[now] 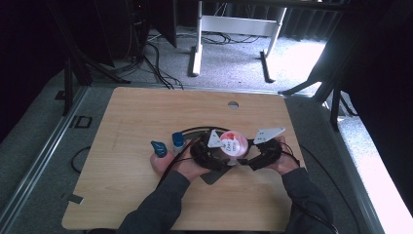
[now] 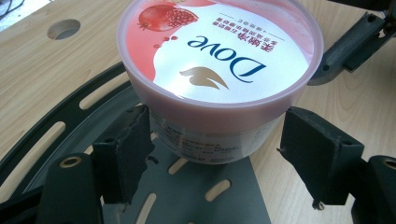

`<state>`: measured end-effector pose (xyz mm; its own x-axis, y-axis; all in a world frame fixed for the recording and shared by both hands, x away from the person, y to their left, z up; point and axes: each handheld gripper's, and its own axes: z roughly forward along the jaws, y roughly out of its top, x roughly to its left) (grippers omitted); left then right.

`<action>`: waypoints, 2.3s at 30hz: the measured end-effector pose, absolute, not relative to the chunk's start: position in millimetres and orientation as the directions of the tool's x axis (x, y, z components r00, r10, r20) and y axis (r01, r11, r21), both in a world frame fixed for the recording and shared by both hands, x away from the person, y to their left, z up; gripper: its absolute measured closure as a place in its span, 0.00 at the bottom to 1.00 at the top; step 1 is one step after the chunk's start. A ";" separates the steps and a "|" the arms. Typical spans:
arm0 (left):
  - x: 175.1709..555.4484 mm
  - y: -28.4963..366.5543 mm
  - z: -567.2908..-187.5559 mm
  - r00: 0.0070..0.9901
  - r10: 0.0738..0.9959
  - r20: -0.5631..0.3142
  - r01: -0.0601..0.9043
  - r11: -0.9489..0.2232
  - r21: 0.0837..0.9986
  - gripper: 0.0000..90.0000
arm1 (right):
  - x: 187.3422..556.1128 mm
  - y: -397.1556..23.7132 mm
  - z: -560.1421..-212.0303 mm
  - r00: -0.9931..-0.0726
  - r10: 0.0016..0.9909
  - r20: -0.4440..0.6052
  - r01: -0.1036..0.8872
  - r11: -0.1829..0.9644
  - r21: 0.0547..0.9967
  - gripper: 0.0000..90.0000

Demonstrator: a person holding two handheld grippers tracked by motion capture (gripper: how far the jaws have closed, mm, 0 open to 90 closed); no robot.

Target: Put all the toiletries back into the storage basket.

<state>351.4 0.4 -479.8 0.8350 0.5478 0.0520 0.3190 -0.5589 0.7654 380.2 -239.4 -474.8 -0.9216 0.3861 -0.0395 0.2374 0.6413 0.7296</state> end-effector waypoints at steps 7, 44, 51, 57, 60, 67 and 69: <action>358.1 -2.0 -483.7 0.831 0.554 0.044 0.329 -0.553 0.765 0.28 | 385.2 -240.2 -476.0 -0.919 0.394 -0.036 0.249 0.647 0.720 0.21; 379.5 -12.6 -497.9 0.793 0.607 0.054 0.343 -0.517 0.784 0.28 | 412.4 -242.2 -481.5 -0.899 0.436 -0.041 0.293 0.668 0.685 0.24; 382.8 -16.9 -503.1 0.790 0.609 0.063 0.346 -0.529 0.775 0.28 | 416.0 -242.8 -486.4 -0.894 0.447 -0.039 0.308 0.675 0.670 0.24; 386.7 -19.3 -509.5 0.789 0.613 0.053 0.355 -0.524 0.774 0.28 | 418.5 -243.8 -492.4 -0.885 0.464 -0.032 0.328 0.672 0.664 0.24; 387.4 -20.7 -511.7 0.790 0.611 0.058 0.351 -0.528 0.773 0.28 | 418.9 -244.4 -494.6 -0.883 0.468 -0.032 0.332 0.672 0.662 0.24; 389.4 -23.3 -517.2 0.788 0.613 0.053 0.361 -0.530 0.767 0.28 | 419.4 -245.6 -499.5 -0.878 0.477 -0.034 0.342 0.676 0.653 0.25; 390.2 -23.8 -518.4 0.791 0.610 0.055 0.360 -0.536 0.763 0.28 | 419.9 -245.9 -501.3 -0.877 0.479 -0.031 0.346 0.675 0.651 0.25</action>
<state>390.2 -23.8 -518.4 0.7906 0.6098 0.0553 0.3602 -0.5362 0.7634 419.9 -245.9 -501.3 -0.8772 0.4791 -0.0309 0.3460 0.6754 0.6513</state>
